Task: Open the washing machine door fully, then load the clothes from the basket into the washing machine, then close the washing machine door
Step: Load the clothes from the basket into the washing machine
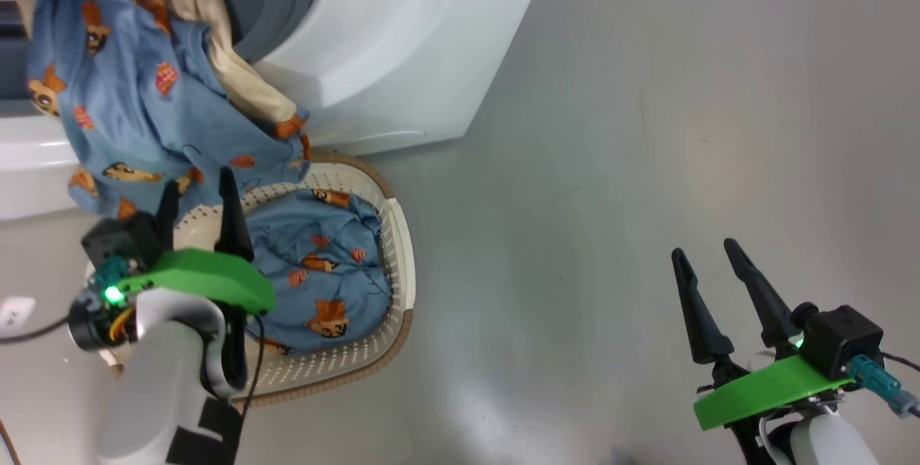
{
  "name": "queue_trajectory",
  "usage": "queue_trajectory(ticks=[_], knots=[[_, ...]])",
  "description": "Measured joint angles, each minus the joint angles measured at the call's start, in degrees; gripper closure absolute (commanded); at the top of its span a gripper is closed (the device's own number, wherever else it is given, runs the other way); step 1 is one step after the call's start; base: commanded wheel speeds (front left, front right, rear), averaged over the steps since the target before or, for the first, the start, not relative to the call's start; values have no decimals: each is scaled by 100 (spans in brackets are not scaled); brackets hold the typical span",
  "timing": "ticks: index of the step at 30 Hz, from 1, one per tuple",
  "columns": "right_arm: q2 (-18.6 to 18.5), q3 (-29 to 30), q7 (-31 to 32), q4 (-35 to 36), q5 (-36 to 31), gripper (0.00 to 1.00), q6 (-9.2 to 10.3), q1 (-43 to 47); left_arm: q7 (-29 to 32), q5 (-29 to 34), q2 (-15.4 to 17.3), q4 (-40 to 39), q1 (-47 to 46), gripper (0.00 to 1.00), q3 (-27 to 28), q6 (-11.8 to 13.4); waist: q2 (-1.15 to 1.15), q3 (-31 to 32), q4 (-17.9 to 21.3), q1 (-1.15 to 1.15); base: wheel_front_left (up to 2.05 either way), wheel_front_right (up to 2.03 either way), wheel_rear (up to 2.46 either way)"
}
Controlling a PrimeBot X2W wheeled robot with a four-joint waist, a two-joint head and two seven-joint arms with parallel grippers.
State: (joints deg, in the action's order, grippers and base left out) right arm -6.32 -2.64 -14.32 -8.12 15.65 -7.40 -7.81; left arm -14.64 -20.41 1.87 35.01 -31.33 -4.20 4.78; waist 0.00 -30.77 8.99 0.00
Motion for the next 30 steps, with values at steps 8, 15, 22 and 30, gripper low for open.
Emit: queue_trajectory(ticks=[8,15,22,30], knots=[[-63,13,0,69,0,0,0,-56,0,158,-10,60,-385,0,259,65,0,-312,47,0,0,0,0],[-111,30,0,169,-1,0,0,-181,0,266,-13,133,-666,0,604,143,0,-616,87,0,0,0,0],[-140,60,0,198,0,0,0,-198,0,245,-16,55,-898,0,653,100,0,-824,97,0,0,0,0],[-142,60,0,200,0,0,0,-310,4,185,-79,-259,-1057,0,606,143,0,-971,99,0,0,0,0]])
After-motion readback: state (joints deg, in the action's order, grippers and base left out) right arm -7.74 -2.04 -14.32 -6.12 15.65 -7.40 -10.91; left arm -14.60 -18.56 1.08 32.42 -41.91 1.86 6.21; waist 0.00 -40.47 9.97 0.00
